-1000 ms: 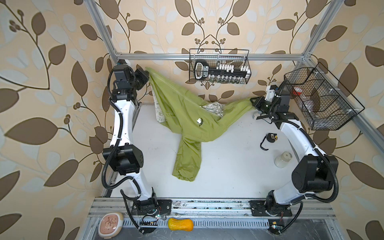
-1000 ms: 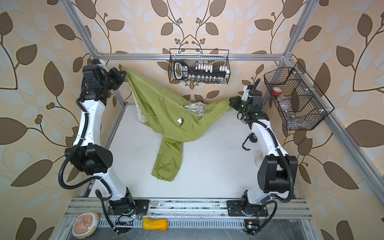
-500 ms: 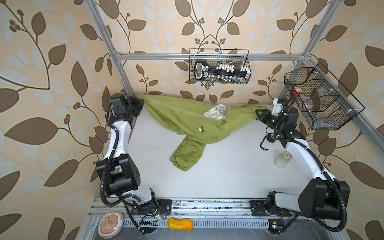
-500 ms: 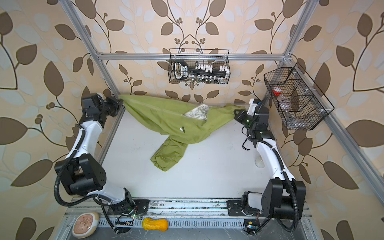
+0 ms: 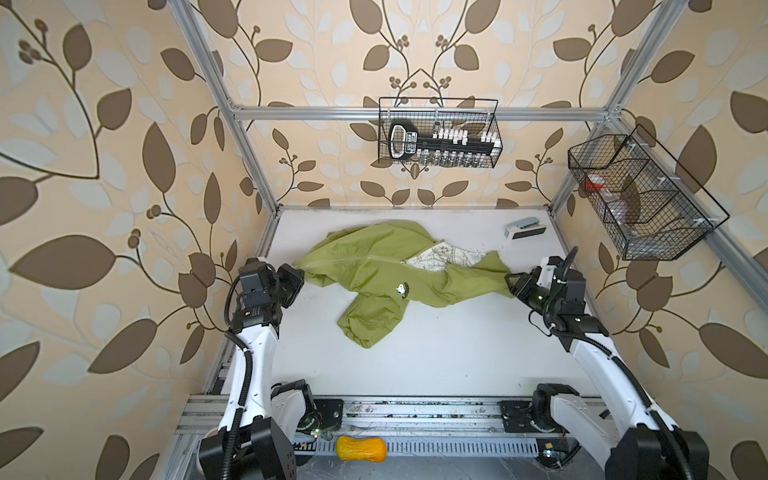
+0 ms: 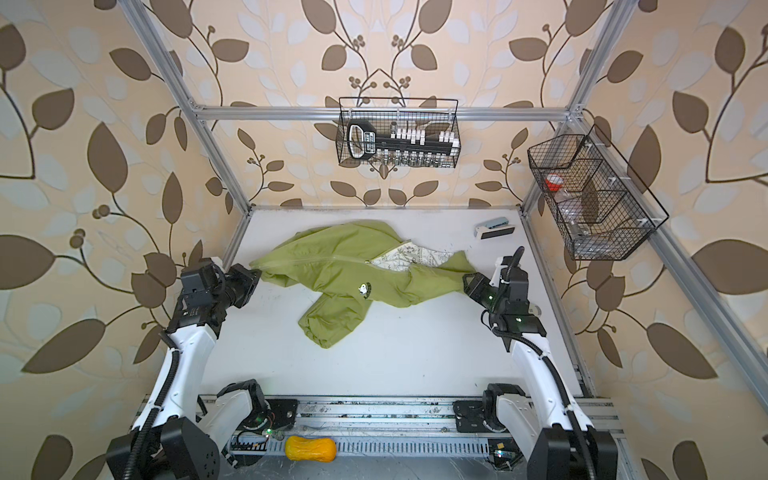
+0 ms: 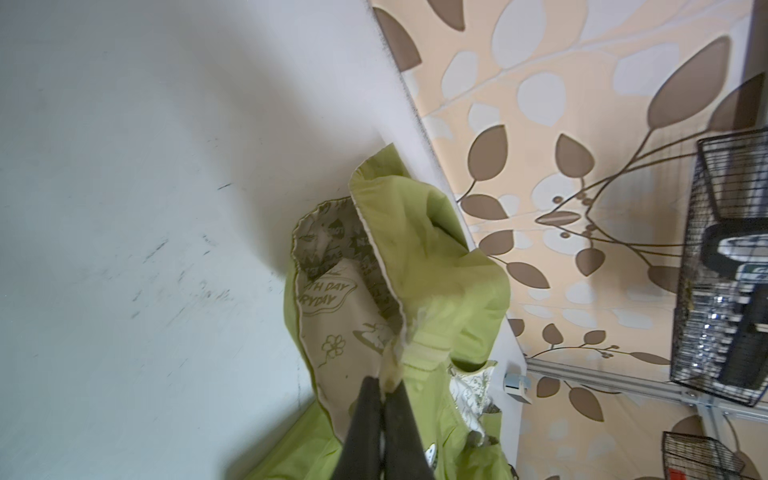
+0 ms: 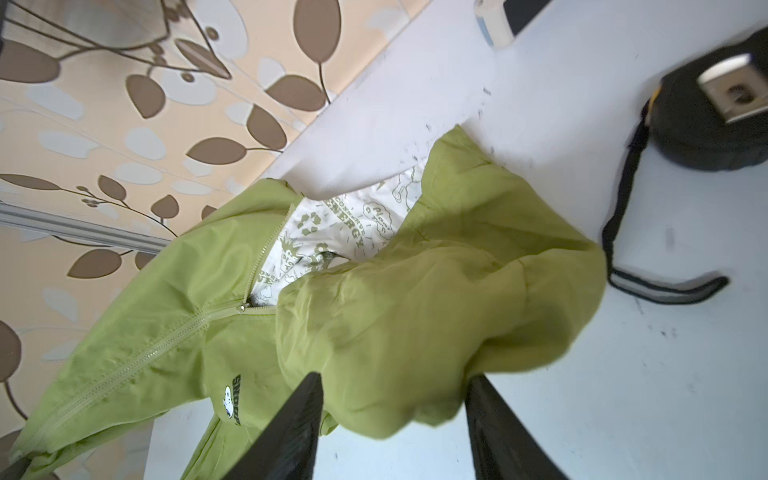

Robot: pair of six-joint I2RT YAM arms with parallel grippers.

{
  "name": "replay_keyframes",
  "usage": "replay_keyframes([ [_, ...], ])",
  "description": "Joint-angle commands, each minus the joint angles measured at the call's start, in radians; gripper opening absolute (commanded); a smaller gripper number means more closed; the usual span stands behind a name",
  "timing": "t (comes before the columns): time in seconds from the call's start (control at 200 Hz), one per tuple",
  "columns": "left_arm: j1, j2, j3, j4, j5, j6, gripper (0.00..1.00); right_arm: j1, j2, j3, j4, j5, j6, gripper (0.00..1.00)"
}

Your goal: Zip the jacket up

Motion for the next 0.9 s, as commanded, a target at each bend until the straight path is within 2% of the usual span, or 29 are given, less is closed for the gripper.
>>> replay_keyframes([
  [0.0, 0.0, -0.047, -0.04, -0.076, -0.058, 0.068, 0.0, 0.062, -0.074, 0.052, -0.076, 0.121, -0.018, 0.58],
  [0.08, 0.0, -0.102, -0.047, -0.102, -0.085, 0.07, 0.0, 0.173, -0.069, 0.11, -0.065, 0.163, -0.039, 0.57],
  [0.155, 0.0, -0.148, -0.037, -0.129, -0.114, 0.071, 0.0, 0.302, 0.005, 0.175, -0.034, 0.176, -0.068, 0.56],
  [0.265, 0.001, -0.177, -0.03, -0.145, -0.152, 0.073, 0.0, 0.479, 0.211, 0.287, 0.022, 0.154, -0.118, 0.52],
  [0.37, 0.0, -0.171, -0.025, -0.14, -0.176, 0.073, 0.0, 0.57, 0.439, 0.405, 0.077, 0.09, -0.141, 0.45],
  [0.5, 0.002, -0.124, 0.022, -0.127, -0.201, 0.086, 0.0, 0.609, 0.71, 0.569, 0.109, 0.018, -0.132, 0.41],
  [0.62, 0.002, -0.058, 0.061, -0.116, -0.233, 0.089, 0.0, 0.624, 0.905, 0.72, 0.105, -0.026, -0.126, 0.46],
  [0.73, 0.004, 0.004, 0.074, -0.085, -0.249, 0.083, 0.0, 0.628, 1.028, 0.825, 0.077, -0.03, -0.13, 0.49],
  [0.895, 0.01, 0.094, 0.117, -0.044, -0.237, 0.069, 0.0, 0.624, 1.143, 0.927, 0.062, -0.026, -0.136, 0.59],
])
